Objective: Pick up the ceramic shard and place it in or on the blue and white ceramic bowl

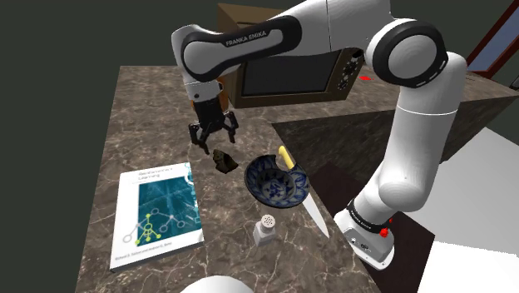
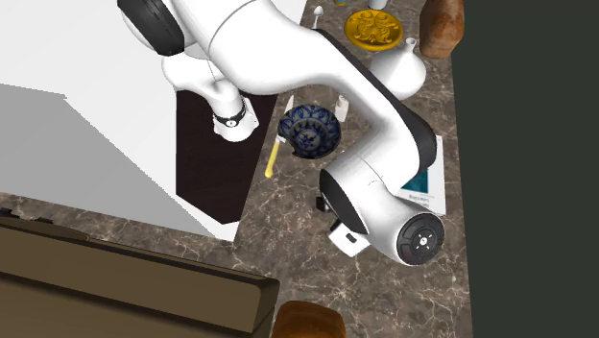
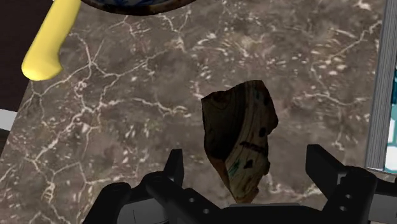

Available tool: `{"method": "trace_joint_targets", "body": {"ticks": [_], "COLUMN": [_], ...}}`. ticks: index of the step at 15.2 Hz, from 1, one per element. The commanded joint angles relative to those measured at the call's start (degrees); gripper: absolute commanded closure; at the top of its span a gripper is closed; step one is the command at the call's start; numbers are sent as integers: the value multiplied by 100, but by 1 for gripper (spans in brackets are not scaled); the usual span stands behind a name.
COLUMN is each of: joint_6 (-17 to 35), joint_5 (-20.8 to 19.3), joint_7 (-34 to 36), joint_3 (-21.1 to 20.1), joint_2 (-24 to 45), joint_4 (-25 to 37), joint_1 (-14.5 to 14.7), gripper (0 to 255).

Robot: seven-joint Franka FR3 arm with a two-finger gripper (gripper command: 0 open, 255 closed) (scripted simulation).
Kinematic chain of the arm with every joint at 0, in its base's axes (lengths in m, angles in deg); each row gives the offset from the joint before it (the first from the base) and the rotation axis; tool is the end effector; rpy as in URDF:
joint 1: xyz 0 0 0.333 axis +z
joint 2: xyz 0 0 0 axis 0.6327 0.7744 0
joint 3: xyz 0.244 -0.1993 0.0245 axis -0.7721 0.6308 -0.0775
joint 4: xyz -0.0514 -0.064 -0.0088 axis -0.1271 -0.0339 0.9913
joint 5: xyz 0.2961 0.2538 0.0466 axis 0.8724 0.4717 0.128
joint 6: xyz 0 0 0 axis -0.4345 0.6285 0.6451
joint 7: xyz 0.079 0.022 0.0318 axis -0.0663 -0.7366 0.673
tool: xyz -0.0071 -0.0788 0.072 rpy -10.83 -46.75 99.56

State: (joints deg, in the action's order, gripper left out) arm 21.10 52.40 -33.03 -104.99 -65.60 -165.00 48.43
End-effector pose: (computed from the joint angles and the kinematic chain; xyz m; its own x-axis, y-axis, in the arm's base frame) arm 0.5202 0.2936 0.3765 0.8860 -0.1505 -0.4387 -0.1224 -0.9882 0.0918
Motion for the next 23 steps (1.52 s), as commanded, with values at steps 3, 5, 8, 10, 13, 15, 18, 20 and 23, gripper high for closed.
{"method": "trace_joint_targets", "body": {"ticks": [3,5,8,10,13,15,18,20,23], "joint_6": [119,277,401,401,401,399,399,398,398], "joint_5": [-30,-19,-10,-11,-11,-11,-11,-10,-10], "joint_7": [50,41,34,34,34,35,35,35,35], "joint_3": [11,6,3,3,3,3,3,2,2], "joint_2": [110,84,66,67,67,67,67,66,65], "joint_4": [-112,-294,-435,-435,-435,-433,-433,-433,-433], "joint_1": [30,31,32,32,32,32,32,32,32], "gripper": [0,0,0,0,0,255,255,255,255]}}
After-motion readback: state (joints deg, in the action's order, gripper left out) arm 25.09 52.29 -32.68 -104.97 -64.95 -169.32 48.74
